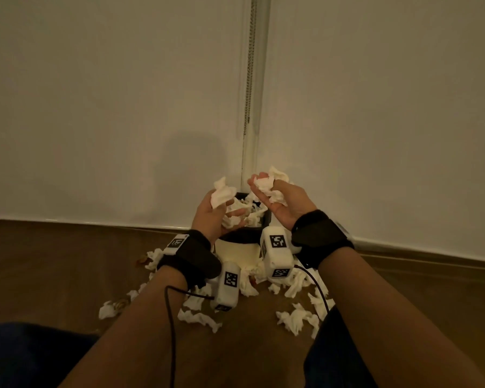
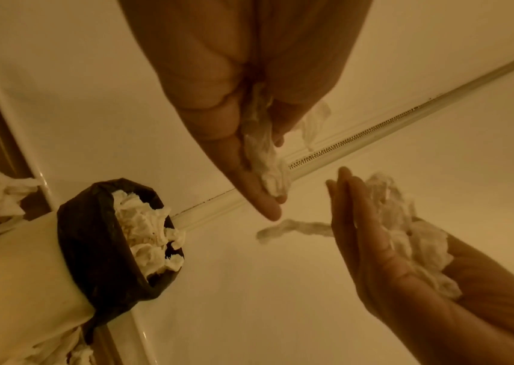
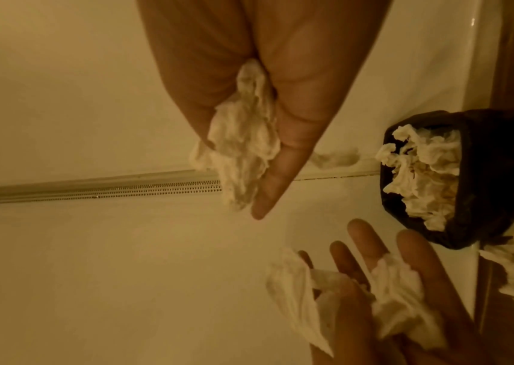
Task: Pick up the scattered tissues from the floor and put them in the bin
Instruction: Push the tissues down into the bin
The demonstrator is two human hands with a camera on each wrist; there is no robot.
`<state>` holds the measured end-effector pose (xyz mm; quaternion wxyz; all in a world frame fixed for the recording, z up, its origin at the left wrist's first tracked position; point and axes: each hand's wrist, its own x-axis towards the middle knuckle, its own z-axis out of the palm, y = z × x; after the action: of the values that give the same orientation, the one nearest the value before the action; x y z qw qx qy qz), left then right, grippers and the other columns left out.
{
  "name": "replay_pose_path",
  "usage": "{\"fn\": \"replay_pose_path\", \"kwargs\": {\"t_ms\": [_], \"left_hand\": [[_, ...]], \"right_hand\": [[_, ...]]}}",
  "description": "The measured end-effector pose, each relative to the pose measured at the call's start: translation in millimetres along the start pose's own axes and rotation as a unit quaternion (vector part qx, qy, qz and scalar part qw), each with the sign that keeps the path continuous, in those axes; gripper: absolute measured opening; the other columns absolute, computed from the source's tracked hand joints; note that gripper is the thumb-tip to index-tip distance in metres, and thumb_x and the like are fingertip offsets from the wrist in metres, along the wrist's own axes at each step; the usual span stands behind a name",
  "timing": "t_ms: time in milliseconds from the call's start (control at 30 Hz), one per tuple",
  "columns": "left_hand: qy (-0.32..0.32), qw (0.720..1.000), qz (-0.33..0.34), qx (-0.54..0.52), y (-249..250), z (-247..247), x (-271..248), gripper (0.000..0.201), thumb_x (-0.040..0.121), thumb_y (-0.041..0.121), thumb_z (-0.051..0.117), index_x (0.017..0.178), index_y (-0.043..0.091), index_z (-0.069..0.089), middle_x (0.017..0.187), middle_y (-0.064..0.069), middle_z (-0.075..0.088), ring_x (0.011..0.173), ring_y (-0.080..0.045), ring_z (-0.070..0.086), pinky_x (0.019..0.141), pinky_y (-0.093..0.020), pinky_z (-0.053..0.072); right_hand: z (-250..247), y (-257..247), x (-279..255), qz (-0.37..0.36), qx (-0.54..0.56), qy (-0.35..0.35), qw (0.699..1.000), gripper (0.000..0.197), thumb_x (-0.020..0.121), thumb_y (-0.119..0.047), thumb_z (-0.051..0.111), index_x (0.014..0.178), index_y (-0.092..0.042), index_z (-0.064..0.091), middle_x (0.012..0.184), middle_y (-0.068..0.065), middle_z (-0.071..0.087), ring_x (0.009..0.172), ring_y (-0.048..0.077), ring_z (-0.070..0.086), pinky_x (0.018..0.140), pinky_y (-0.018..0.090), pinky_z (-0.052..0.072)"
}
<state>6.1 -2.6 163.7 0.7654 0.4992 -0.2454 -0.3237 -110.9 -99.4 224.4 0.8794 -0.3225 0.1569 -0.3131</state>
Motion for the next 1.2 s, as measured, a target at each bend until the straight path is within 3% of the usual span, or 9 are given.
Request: {"fn": "replay_pose_path", "kwargs": {"t_ms": [167,467,567,633,733,833,967,1100,1200], "left_hand": [[0.029,0.997,0.028,0.067,-0.3,4.3,-1.0,0.055,0.084,-0.021,0.029,0.118,0.016,0.052,0.087,-0.010,0.055,0.058,-0.014,0.051,0.040,-0.017,0.042],[0.021,1.000,-0.022,0.008,9.8,14.2,-6.1,0.019,0.091,0.008,0.042,0.089,0.013,0.060,0.070,-0.001,0.055,0.048,-0.008,0.052,0.044,-0.016,0.037],[0.023,0.998,-0.011,0.061,9.2,11.6,-7.6,0.037,0.094,0.045,0.044,0.075,0.017,0.060,0.063,0.004,0.059,0.047,-0.005,0.051,0.044,-0.014,0.038],[0.061,0.987,0.041,0.144,6.1,10.3,-5.5,0.034,0.095,0.041,0.045,0.075,0.019,0.061,0.065,0.003,0.055,0.053,-0.008,0.046,0.045,-0.016,0.036],[0.061,0.990,0.054,0.116,1.8,9.5,-3.3,0.021,0.099,0.016,0.041,0.111,0.015,0.057,0.075,-0.003,0.048,0.057,-0.011,0.041,0.041,-0.013,0.035],[0.075,0.997,0.009,0.030,2.4,10.2,-4.1,0.030,0.099,0.010,0.039,0.127,0.017,0.046,0.086,-0.007,0.056,0.064,-0.015,0.051,0.043,-0.017,0.040],[0.040,0.999,-0.003,-0.022,-0.8,11.4,-4.8,0.025,0.098,0.012,0.039,0.119,0.009,0.054,0.099,-0.013,0.063,0.077,-0.017,0.062,0.063,-0.027,0.053],[0.051,0.996,-0.019,-0.069,-5.0,11.9,-2.7,0.028,0.099,0.015,0.034,0.089,0.012,0.061,0.067,-0.001,0.049,0.040,-0.004,0.041,0.033,-0.015,0.028],[0.083,0.996,-0.017,-0.015,-9.5,10.3,-0.1,0.053,0.095,0.055,0.032,0.066,0.017,0.053,0.047,0.006,0.042,0.033,-0.006,0.029,0.035,-0.015,0.023]], "right_hand": [[-2.8,-3.5,-0.5,-0.001,-0.053,0.056,0.997,0.032,0.088,0.017,0.029,0.097,-0.005,0.051,0.070,0.008,0.051,0.057,0.015,0.044,0.042,0.018,0.039],[-4.7,-1.5,-5.9,0.054,-0.065,0.022,0.996,0.034,0.091,-0.024,0.043,0.062,-0.010,0.055,0.054,0.000,0.048,0.054,0.015,0.049,0.060,0.024,0.036],[-2.0,-1.5,-7.2,0.047,-0.091,0.057,0.993,0.038,0.088,-0.051,0.052,0.099,-0.014,0.053,0.093,-0.001,0.058,0.099,0.024,0.060,0.096,0.038,0.043],[0.5,-0.7,-7.2,0.045,-0.113,0.079,0.989,0.028,0.094,-0.044,0.047,0.093,-0.016,0.049,0.081,0.003,0.055,0.079,0.022,0.060,0.078,0.036,0.049],[2.8,1.9,-9.3,0.053,-0.106,0.093,0.989,0.029,0.101,-0.023,0.036,0.083,-0.009,0.054,0.049,0.002,0.047,0.040,0.012,0.045,0.042,0.021,0.041],[5.6,3.9,-13.5,0.049,-0.112,0.055,0.991,0.022,0.098,-0.006,0.043,0.111,-0.001,0.060,0.076,0.011,0.058,0.062,0.018,0.059,0.050,0.023,0.056],[7.2,3.6,-13.0,0.037,-0.099,0.020,0.994,0.025,0.094,0.003,0.047,0.117,0.006,0.058,0.107,0.019,0.062,0.075,0.020,0.066,0.059,0.019,0.058],[1.6,6.5,-4.9,0.029,-0.126,0.048,0.990,0.030,0.095,-0.011,0.051,0.123,0.002,0.055,0.060,0.000,0.048,0.036,0.004,0.038,0.033,0.012,0.032],[-2.1,7.7,1.5,0.044,-0.112,0.028,0.992,0.035,0.096,-0.027,0.049,0.122,-0.003,0.050,0.041,-0.006,0.048,0.031,0.005,0.032,0.030,0.015,0.027]]}}
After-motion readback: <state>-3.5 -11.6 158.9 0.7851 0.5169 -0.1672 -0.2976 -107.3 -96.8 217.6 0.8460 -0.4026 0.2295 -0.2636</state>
